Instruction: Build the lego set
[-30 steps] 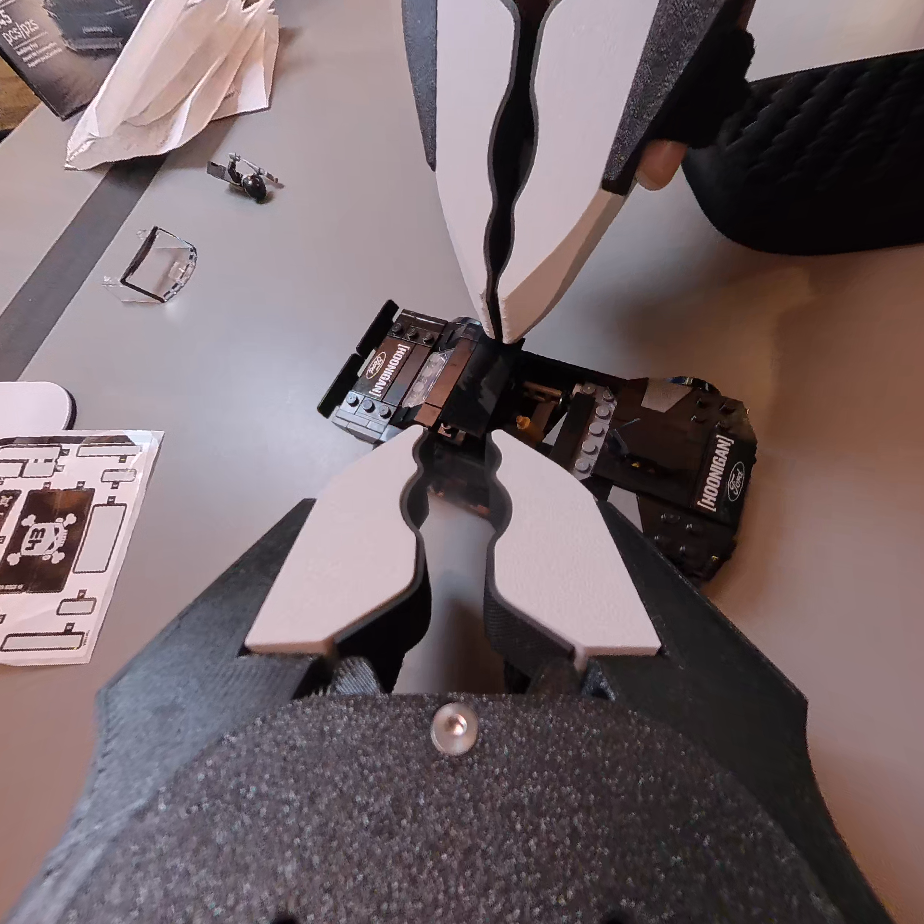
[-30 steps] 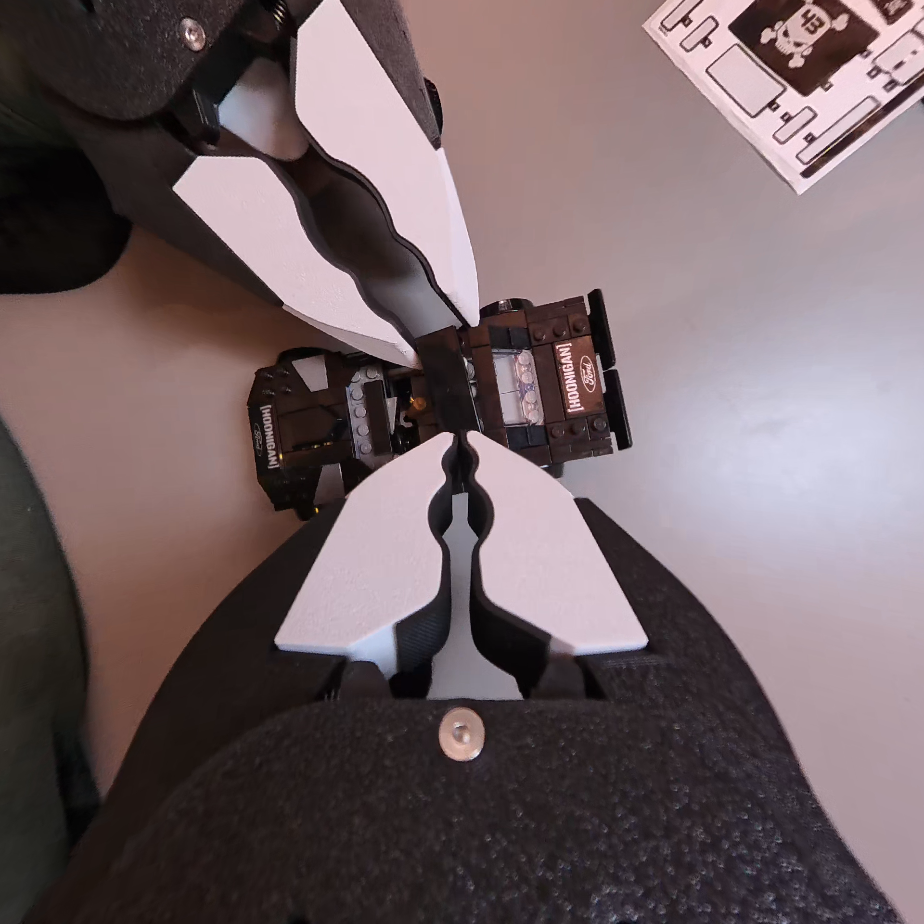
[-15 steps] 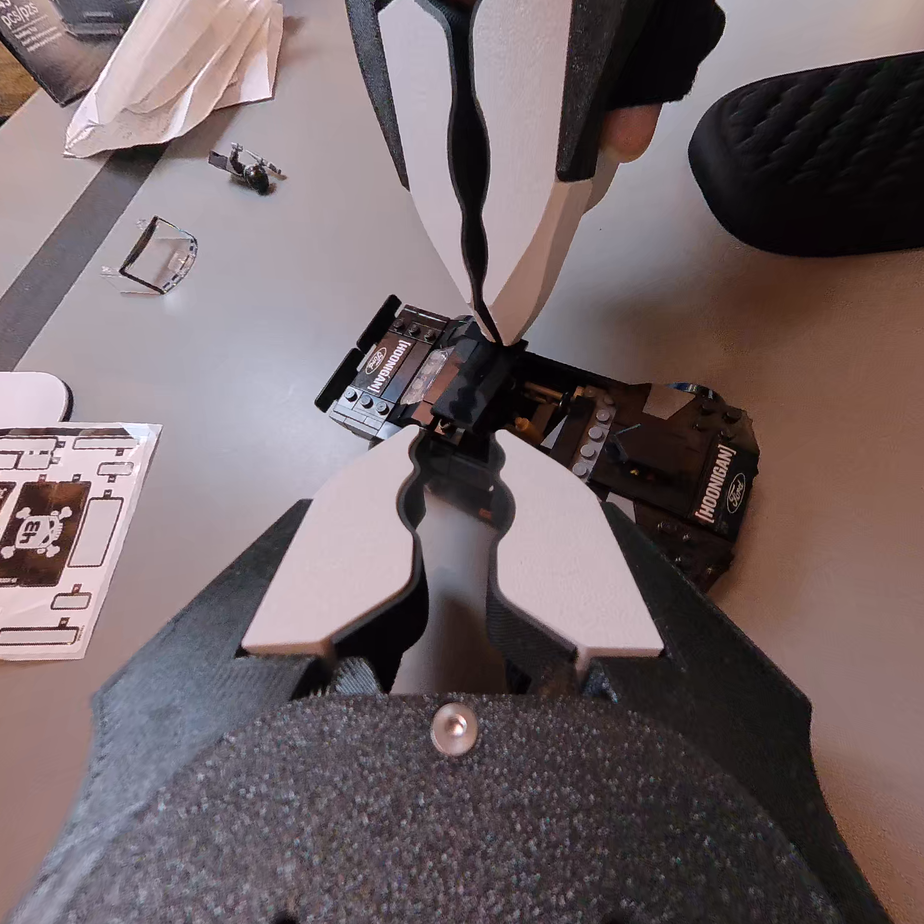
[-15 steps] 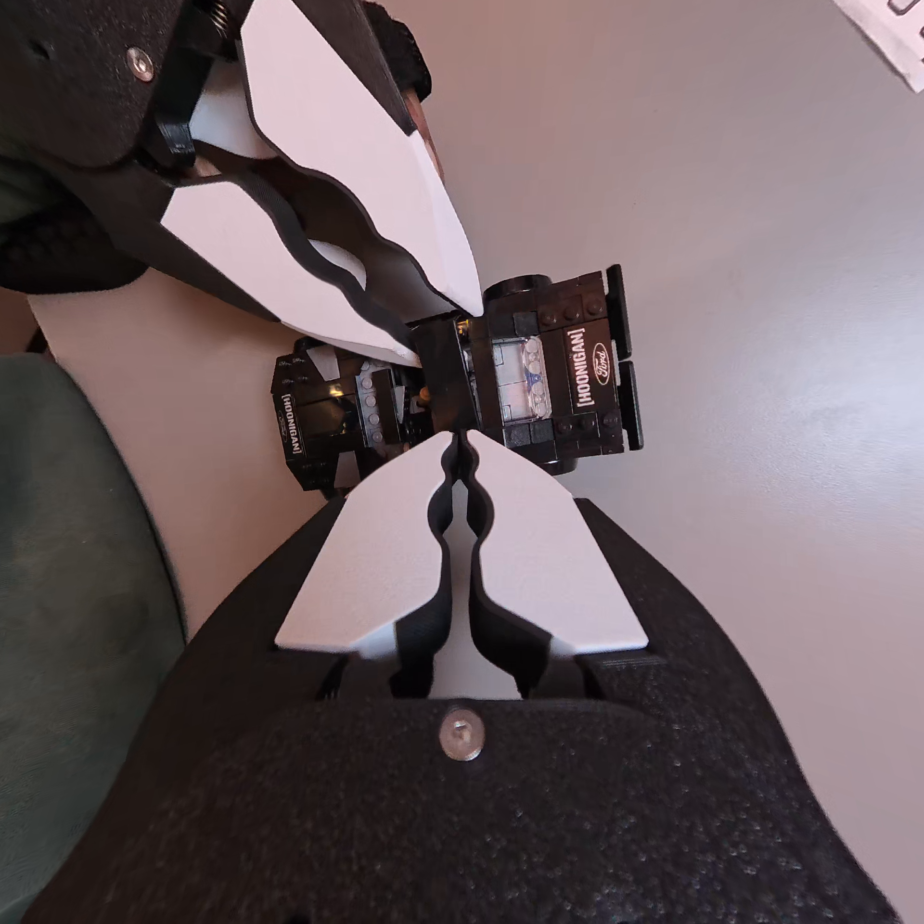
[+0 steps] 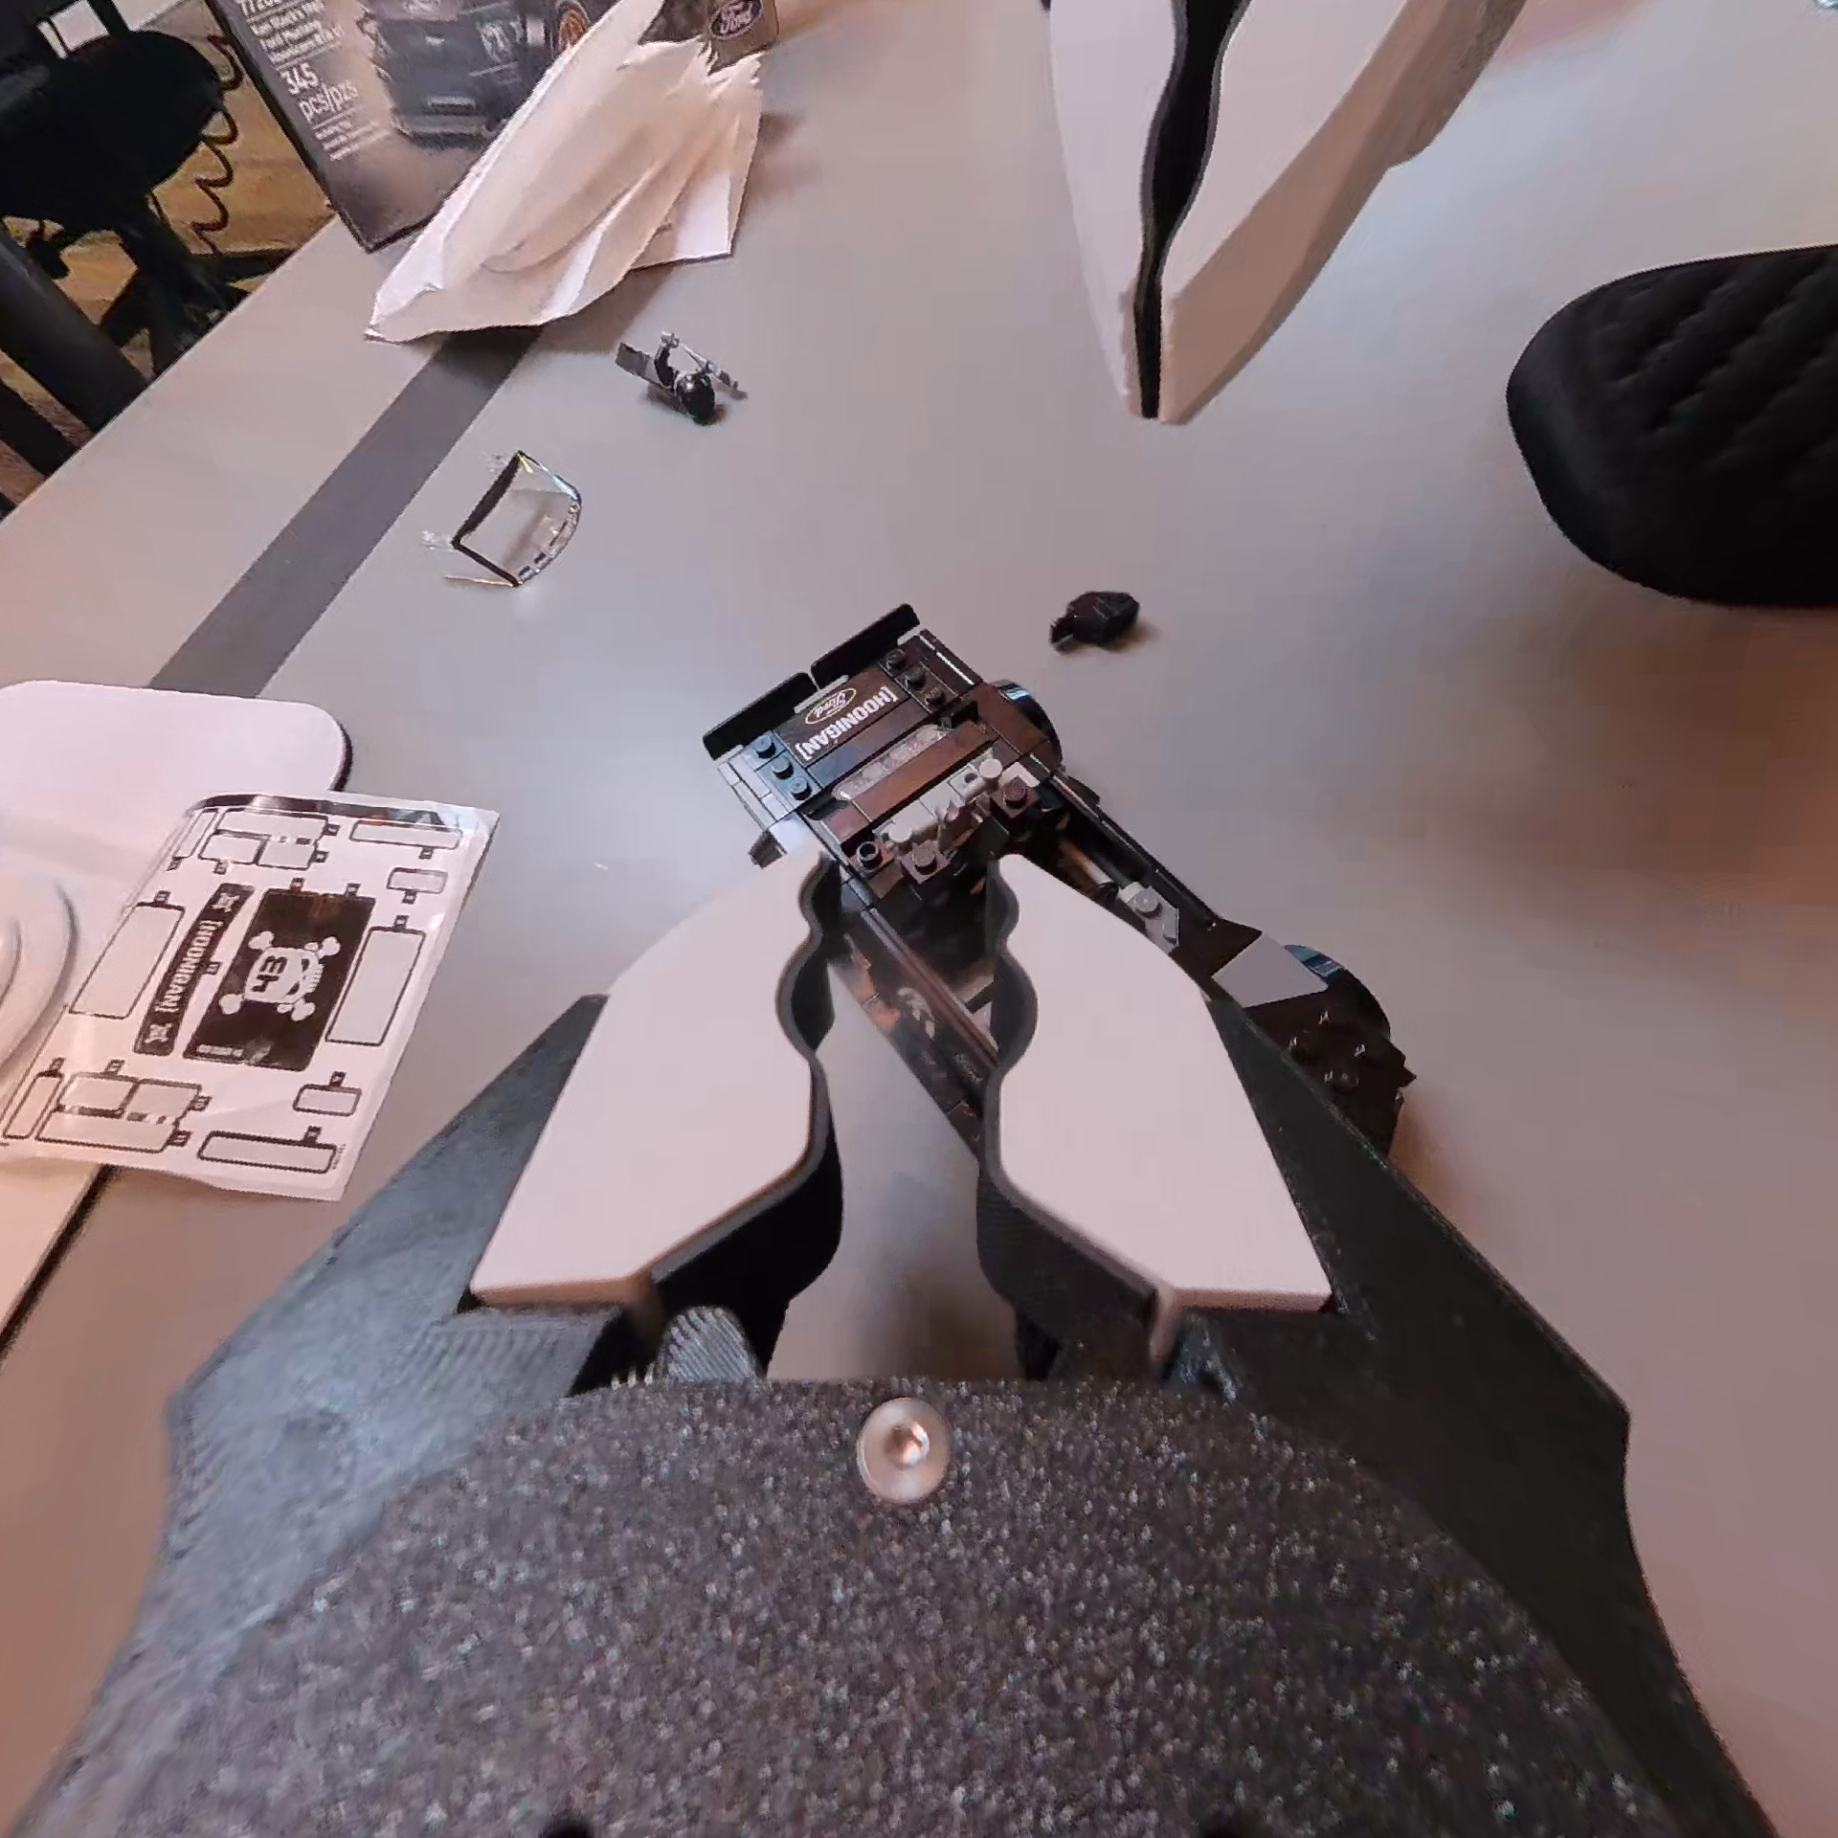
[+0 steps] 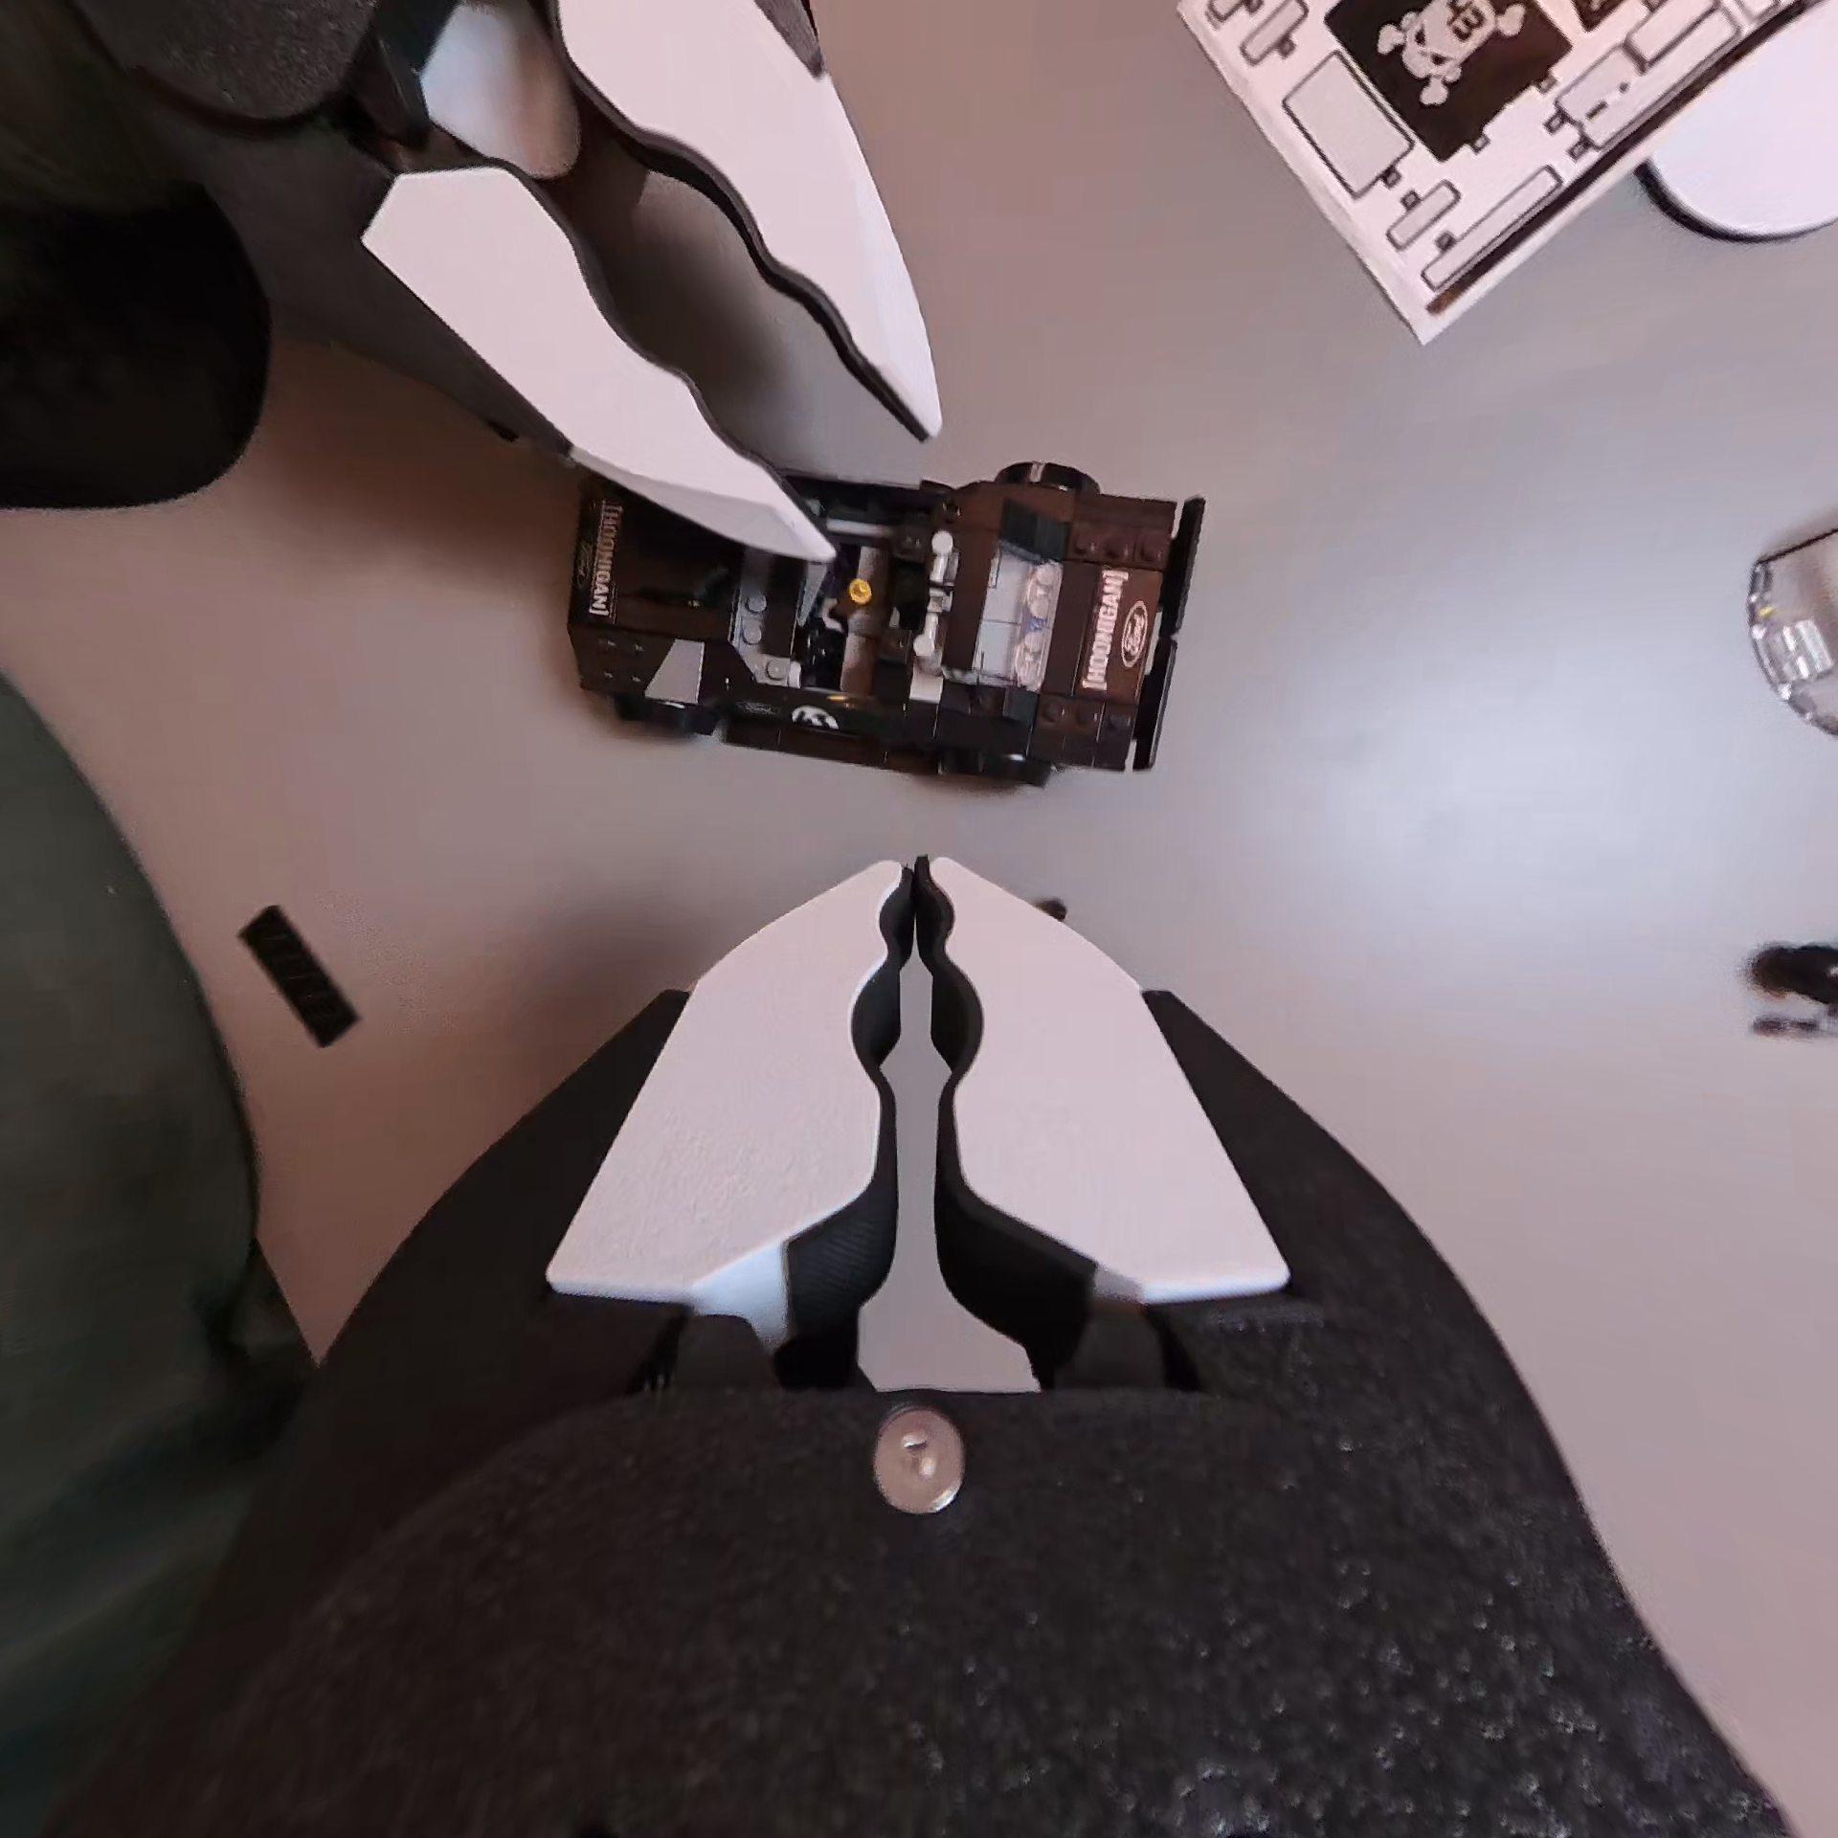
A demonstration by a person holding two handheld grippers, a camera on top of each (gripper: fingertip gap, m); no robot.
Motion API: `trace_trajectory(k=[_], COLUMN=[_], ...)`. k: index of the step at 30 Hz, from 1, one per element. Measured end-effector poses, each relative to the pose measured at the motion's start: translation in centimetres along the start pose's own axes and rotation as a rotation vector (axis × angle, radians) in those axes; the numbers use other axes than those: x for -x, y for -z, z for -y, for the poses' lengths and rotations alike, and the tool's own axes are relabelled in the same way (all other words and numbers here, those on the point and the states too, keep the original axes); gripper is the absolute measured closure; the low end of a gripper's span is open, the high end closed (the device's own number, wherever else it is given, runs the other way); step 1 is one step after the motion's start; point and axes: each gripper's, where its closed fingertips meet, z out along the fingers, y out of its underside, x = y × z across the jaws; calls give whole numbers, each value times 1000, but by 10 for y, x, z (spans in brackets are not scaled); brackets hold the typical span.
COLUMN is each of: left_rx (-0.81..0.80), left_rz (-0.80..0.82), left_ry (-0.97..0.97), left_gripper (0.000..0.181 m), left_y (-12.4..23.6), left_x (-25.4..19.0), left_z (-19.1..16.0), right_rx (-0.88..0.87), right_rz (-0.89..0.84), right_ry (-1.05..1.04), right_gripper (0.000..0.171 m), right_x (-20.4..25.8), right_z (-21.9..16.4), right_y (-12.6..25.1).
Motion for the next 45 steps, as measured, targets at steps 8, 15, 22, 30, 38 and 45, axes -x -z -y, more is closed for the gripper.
trace_trajectory(k=[8,15,22,30,38,45], left_rx=[-29,-10,-69,-39,178,281], left_rz=[19,52,51,19,43,59], left_ry=[30,41,203,239,255,197], left_gripper=[155,153,153,146,96,101], left_y=[4,8,24,34,25,22], left_x=[5,15,31,11,-45,-42], left_z=[5,-1,-8,-6,-10,-34], right_rx=[-128,-138,-235,-181,-138,-120], right_rz=[-81,-170,-168,-144,-157,-178], right_ry=[-68,-69,-9,7,17,29], right_gripper=[171,154,138,137,140,147], right_x=[-17,-40,-34,-36,-37,-37], right_z=[-32,-68,-71,-63,-60,-62], right_y=[-4,-17,-29,-42,-48,-47])
